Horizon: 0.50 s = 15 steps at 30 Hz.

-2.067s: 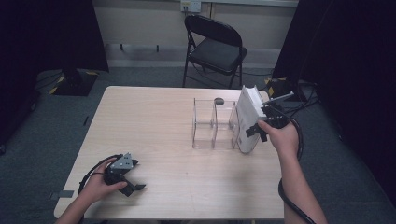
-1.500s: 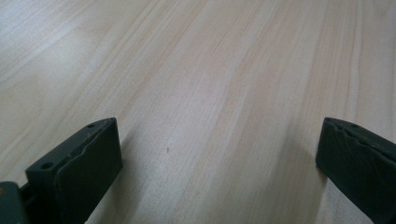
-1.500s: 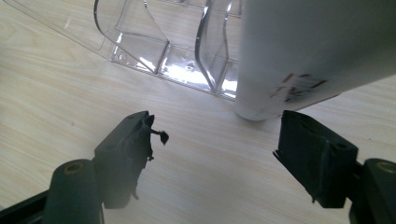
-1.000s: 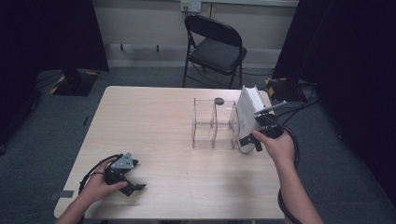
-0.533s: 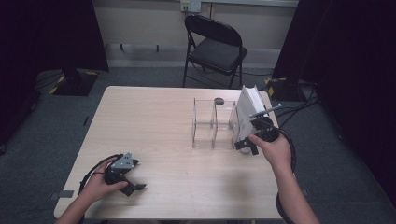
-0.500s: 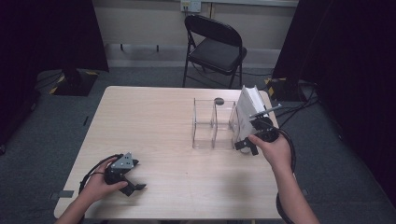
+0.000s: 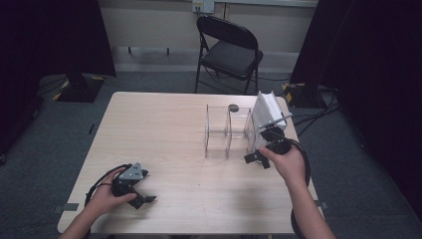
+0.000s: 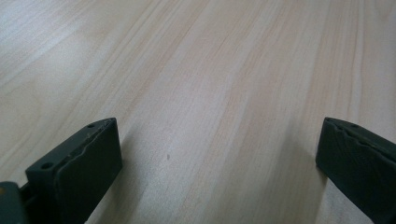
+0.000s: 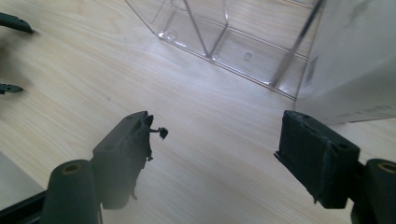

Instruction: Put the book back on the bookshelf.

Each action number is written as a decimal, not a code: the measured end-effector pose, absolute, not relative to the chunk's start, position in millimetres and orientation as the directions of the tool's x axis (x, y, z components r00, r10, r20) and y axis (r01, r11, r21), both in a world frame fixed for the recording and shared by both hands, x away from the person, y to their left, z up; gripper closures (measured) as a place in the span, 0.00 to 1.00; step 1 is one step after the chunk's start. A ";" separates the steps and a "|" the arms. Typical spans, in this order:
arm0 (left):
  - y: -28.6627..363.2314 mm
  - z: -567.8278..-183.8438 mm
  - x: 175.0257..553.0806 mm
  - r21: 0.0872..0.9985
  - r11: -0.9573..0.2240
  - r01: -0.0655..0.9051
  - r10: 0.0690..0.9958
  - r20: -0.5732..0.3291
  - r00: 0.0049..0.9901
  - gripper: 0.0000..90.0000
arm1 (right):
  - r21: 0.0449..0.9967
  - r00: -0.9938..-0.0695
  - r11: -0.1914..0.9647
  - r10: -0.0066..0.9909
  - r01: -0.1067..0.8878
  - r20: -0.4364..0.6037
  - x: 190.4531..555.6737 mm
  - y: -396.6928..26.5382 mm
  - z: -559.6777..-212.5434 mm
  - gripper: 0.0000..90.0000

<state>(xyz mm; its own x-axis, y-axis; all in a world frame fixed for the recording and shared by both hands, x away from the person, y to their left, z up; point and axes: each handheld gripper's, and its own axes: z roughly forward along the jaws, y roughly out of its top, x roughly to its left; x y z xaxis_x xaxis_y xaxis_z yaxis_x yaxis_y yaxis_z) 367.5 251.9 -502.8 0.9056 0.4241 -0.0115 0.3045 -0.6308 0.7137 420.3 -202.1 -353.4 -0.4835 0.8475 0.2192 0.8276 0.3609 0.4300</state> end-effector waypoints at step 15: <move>251.8 -502.9 367.3 0.714 -0.629 0.308 0.426 -0.015 0.905 0.00 | 0.412 -0.546 0.429 0.806 0.804 0.227 418.2 -175.0 -364.6 0.26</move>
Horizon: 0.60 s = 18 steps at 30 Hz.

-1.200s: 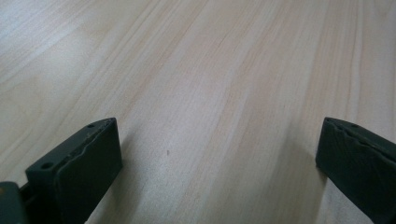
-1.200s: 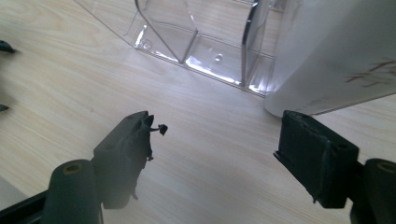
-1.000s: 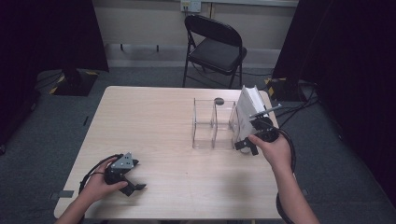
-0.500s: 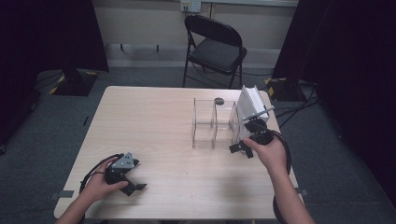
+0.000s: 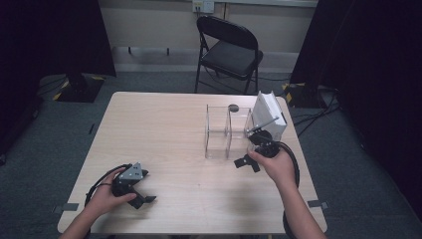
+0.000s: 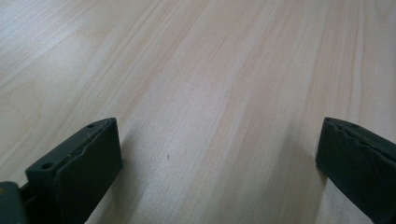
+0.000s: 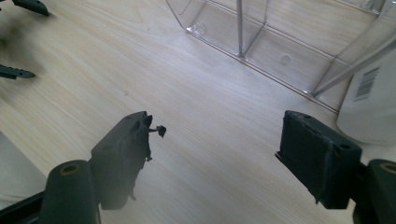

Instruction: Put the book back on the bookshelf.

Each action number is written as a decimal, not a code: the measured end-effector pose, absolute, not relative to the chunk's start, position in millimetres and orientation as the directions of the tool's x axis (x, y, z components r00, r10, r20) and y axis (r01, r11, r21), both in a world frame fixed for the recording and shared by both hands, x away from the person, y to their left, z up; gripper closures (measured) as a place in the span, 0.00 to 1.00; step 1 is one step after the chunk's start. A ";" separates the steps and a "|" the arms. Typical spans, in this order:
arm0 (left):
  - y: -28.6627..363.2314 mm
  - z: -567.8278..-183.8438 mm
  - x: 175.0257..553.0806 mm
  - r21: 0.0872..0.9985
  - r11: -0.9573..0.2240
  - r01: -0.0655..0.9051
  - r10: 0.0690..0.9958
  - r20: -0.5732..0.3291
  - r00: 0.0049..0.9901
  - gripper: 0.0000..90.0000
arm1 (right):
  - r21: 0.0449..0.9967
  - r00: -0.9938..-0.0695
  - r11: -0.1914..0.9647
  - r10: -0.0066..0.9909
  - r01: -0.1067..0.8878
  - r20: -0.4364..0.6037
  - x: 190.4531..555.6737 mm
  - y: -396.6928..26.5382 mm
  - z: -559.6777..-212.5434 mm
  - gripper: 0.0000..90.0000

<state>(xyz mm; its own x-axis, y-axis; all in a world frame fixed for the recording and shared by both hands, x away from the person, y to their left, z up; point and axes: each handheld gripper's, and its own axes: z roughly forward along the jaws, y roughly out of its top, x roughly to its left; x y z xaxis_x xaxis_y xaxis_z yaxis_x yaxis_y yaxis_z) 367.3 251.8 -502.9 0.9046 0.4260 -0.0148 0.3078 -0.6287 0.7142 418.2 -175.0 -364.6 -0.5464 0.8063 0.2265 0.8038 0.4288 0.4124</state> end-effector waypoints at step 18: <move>251.7 -503.0 367.3 0.714 -0.629 0.307 0.424 -0.017 0.906 0.00 | 0.435 -0.603 0.471 0.761 0.767 0.240 416.8 -147.3 -371.4 0.26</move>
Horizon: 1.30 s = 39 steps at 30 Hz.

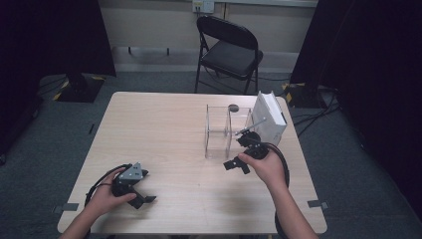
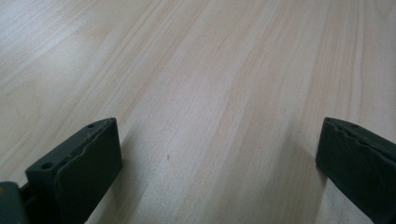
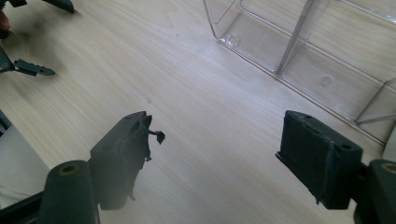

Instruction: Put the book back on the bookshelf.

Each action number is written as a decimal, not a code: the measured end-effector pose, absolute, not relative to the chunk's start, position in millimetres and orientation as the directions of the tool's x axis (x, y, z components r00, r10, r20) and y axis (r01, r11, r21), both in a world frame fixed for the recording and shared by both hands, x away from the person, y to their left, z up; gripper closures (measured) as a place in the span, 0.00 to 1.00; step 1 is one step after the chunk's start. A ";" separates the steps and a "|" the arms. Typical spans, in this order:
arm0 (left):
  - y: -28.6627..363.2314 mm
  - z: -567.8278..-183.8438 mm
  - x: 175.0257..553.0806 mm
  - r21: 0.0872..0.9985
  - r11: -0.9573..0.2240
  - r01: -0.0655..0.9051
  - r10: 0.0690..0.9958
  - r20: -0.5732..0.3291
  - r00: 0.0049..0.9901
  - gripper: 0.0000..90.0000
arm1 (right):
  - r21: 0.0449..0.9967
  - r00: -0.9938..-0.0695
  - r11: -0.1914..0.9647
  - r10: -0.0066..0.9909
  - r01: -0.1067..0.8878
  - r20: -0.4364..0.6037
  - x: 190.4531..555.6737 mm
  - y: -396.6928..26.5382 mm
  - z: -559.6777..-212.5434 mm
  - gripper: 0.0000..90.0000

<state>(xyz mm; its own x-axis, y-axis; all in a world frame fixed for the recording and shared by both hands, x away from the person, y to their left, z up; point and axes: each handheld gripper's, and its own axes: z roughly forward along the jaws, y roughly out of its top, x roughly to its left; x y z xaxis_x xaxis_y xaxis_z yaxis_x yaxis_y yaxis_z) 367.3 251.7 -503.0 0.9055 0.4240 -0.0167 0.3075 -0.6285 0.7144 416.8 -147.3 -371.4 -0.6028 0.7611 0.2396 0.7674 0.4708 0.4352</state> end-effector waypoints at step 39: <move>251.8 -502.9 367.3 0.713 -0.630 0.308 0.425 -0.016 0.905 0.00 | 0.481 -0.697 0.550 0.686 0.683 0.206 413.4 -108.4 -405.9 0.24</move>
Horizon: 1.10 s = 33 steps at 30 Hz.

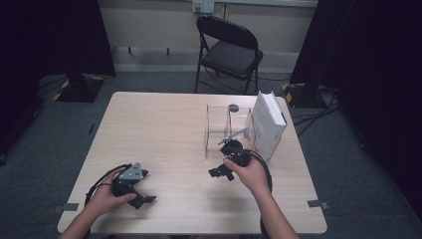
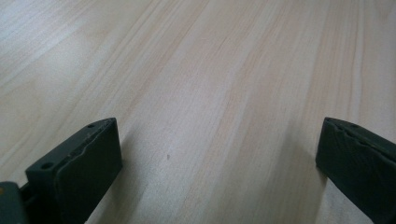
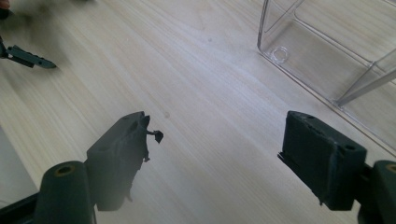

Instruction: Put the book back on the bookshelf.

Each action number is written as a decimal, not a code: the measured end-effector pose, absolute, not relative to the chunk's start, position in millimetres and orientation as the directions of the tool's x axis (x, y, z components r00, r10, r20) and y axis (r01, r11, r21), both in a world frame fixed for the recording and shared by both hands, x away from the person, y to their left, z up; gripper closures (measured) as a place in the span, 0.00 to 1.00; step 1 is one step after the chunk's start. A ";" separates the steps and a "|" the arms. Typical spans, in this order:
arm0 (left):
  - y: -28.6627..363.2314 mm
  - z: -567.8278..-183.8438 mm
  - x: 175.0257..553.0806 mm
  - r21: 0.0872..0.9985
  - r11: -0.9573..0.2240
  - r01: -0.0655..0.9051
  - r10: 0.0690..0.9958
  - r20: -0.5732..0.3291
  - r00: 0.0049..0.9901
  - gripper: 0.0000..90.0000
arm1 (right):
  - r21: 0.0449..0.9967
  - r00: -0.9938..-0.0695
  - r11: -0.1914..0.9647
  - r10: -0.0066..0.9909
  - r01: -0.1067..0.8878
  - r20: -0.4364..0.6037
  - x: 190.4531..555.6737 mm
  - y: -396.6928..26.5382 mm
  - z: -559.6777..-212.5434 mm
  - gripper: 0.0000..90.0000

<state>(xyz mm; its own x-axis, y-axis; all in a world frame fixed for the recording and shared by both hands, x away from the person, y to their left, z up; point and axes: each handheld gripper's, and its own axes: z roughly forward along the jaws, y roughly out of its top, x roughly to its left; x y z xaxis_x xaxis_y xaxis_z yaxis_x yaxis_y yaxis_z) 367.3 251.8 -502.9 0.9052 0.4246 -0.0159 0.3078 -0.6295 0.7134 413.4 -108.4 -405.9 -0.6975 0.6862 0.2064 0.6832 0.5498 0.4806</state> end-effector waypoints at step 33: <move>251.8 -502.9 367.3 0.713 -0.630 0.308 0.424 -0.016 0.905 0.00 | 0.510 -0.746 0.588 0.640 0.628 0.182 405.6 -79.0 -454.0 0.24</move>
